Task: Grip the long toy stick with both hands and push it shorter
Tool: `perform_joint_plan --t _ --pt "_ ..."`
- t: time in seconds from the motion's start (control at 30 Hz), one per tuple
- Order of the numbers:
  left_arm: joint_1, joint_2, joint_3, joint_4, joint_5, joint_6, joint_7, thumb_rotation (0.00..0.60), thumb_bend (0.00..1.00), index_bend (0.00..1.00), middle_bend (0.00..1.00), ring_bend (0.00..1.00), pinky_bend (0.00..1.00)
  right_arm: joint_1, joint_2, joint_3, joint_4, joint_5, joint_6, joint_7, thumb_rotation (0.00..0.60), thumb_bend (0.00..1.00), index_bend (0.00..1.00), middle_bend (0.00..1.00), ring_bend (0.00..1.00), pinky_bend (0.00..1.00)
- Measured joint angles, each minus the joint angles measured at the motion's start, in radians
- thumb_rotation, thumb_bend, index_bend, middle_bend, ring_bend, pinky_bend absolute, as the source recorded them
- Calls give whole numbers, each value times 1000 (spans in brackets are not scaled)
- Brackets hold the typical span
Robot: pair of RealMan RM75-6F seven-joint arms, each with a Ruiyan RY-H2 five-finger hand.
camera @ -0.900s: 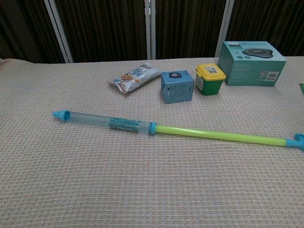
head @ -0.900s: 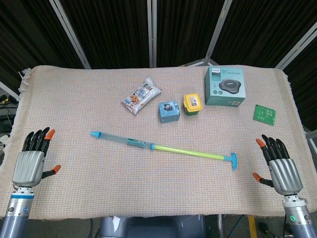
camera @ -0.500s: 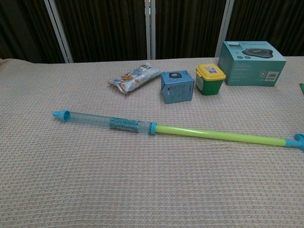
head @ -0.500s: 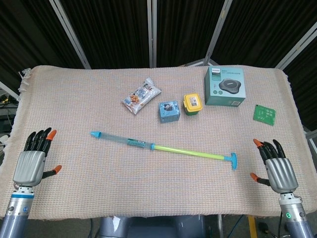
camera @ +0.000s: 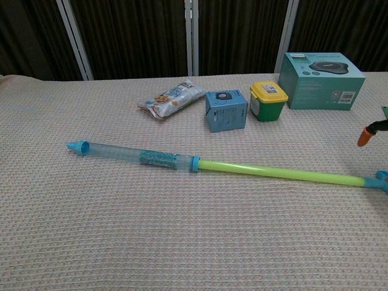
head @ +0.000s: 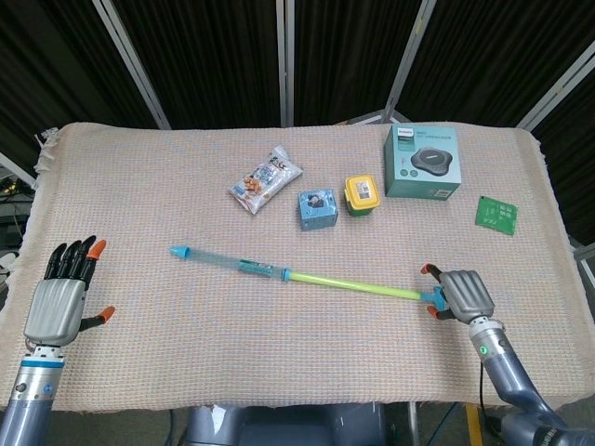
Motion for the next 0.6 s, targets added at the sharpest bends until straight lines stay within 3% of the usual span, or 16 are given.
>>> perform_joint_plan --t 0.2,0.6 --pt "0 -1 -4 3 -4 -12 0 600 0 0 0 0 0 53 -82 15 56 87 -48 -76 600 285 436 1000 1000 1000" --pt "2 -2 -11 9 -11 -28 -2 600 0 0 0 0 0 68 -110 -2 75 96 -55 -85 600 294 464 1000 1000 1000"
